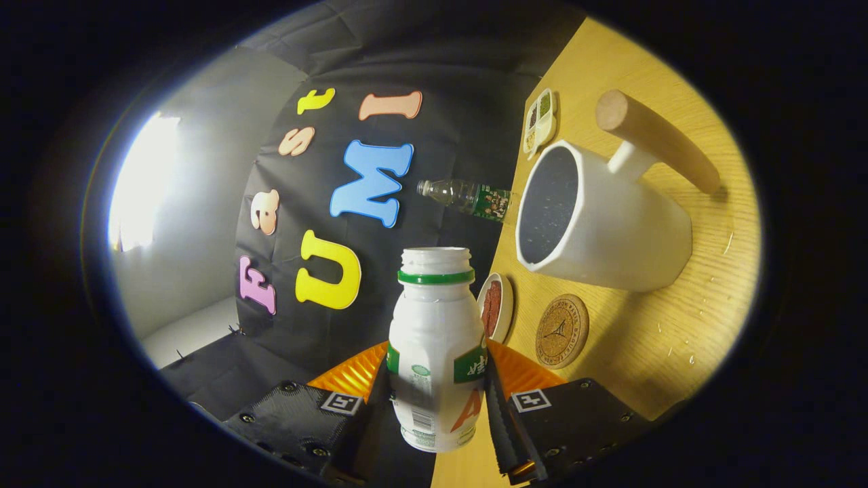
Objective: Take the bottle from table, then pour the juice into the cup, finally place the bottle on the coaster
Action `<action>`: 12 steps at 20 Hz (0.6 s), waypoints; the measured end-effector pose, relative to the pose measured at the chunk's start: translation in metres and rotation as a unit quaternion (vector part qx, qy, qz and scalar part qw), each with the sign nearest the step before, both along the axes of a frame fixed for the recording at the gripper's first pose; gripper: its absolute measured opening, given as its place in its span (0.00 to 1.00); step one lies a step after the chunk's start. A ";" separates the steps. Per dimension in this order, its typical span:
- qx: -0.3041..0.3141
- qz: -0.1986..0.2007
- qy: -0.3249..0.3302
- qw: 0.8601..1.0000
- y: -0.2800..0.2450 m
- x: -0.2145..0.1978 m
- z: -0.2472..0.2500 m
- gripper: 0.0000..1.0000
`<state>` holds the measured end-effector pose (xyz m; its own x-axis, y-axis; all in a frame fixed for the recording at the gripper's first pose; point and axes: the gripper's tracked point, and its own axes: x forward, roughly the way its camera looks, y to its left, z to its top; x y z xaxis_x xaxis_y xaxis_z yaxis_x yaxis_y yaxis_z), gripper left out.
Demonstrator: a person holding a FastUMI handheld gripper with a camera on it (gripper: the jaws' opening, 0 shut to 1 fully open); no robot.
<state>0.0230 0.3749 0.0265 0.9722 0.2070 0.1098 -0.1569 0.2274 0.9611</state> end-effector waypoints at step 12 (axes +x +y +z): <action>0.063 -0.003 -0.015 0.998 -0.004 0.005 0.008 0.65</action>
